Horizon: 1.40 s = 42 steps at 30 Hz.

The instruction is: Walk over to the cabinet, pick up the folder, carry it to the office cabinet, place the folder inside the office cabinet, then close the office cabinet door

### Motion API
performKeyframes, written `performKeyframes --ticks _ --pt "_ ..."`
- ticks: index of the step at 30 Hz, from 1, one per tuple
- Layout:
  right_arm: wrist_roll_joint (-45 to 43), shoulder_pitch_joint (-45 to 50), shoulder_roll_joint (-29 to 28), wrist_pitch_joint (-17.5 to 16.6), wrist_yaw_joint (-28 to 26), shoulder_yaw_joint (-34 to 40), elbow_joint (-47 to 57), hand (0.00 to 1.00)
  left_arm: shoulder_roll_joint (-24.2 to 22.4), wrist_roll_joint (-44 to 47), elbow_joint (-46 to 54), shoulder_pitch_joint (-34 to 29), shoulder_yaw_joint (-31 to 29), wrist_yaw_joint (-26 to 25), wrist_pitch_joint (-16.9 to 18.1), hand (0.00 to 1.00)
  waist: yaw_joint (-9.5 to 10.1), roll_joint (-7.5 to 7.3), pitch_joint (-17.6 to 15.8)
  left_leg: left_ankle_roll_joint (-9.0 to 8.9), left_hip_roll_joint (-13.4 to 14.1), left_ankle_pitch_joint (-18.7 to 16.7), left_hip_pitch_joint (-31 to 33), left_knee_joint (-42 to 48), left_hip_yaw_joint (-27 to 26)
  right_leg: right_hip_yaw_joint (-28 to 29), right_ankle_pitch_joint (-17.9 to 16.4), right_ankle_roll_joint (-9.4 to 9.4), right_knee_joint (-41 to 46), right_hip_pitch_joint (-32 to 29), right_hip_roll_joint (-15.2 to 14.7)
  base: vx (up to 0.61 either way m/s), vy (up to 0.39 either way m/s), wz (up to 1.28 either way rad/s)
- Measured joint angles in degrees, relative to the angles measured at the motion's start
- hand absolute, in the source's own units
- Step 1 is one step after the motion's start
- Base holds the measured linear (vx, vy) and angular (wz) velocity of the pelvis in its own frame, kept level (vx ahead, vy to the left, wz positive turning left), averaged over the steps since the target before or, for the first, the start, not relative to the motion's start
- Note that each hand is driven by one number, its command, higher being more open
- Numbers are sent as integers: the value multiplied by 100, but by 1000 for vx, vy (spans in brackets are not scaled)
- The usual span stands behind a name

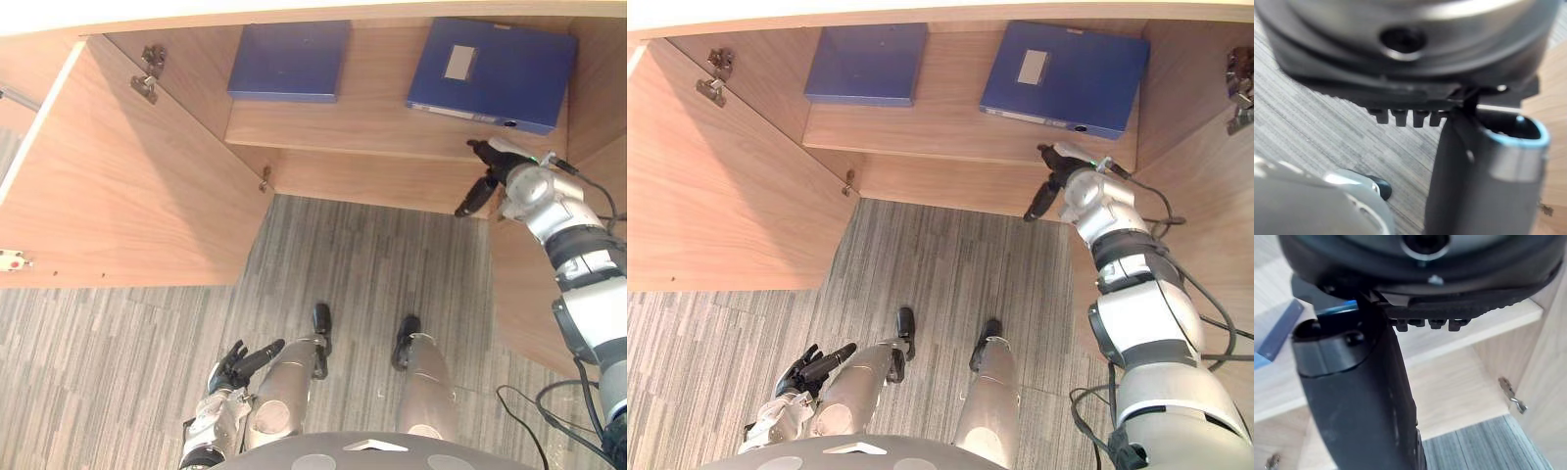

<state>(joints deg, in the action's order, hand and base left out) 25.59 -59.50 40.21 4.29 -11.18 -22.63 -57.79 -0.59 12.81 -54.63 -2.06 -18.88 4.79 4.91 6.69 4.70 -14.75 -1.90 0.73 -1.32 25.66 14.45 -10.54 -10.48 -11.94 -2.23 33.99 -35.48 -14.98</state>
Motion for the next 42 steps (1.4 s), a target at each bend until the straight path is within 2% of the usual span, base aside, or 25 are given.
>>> performKeyframes --ticks 6,9,12,16,17,20,25,27,31,38,42 --pt "-32 -890 -62 169 933 1537 -31 100 -148 41 5 -1 -180 -328 108 100 58 2 -1 -4 -10 86 4 -190 -46 6 69 7 -33 -109 4 18 -10 -4" --pt "-31 -1008 -66 234 1090 1829 -94 100 -174 64 6 -6 -207 -354 145 100 67 3 -1 -9 -17 99 4 -240 -20 -57 74 4 -34 -105 -17 43 -15 6" --pt "-45 -1018 -70 283 1057 1650 -413 100 -173 79 9 -7 -201 -352 155 100 64 13 -7 -4 -43 137 94 -274 60 -141 75 4 -61 -142 -61 33 -4 14" --pt "-375 -1015 -87 279 621 999 -678 100 -142 80 74 -5 -121 -340 154 100 112 50 -68 -5 -57 134 417 -81 144 -166 75 5 48 -365 -98 0 -7 12" --pt "-414 -1017 -117 253 512 781 -679 100 -123 79 147 -4 -101 -326 161 100 130 76 -235 -3 -29 24 538 183 170 -153 71 10 186 -420 -103 -22 -19 4" --pt "-458 -1121 -128 127 548 444 -604 100 -25 78 179 -4 -6 -322 153 100 205 62 -432 -3 90 -412 1079 1136 159 -24 -26 87 621 -804 -88 -78 -9 -13" --pt "-595 -1276 89 -18 489 415 -258 100 48 78 292 6 -3 -284 138 100 210 -21 -730 45 219 -969 1887 2479 165 150 -352 134 1426 -1399 -106 -128 21 -9" --pt "-662 -1218 112 -29 244 392 -234 100 65 78 307 6 2 -267 137 100 229 -62 -771 68 278 -1140 2206 2917 184 190 -460 150 1779 -1686 -150 -112 19 1" --pt "-630 -1189 466 -140 135 412 -50 100 70 76 316 2 113 -162 123 100 256 -128 -868 125 182 -1188 2508 3169 210 237 -543 131 2101 -1994 -296 -109 4 13" --pt "-36 -1186 710 -249 272 645 232 100 78 109 344 -19 231 -124 132 100 257 -157 -931 116 141 -962 2894 3158 242 164 -500 64 2187 -2388 -409 -76 1 9" --pt "337 -1243 730 -259 305 776 366 100 77 111 344 21 216 -133 122 100 236 -201 -961 102 178 -953 3110 3312 251 185 -497 67 2307 -2601 -390 -48 6 0"
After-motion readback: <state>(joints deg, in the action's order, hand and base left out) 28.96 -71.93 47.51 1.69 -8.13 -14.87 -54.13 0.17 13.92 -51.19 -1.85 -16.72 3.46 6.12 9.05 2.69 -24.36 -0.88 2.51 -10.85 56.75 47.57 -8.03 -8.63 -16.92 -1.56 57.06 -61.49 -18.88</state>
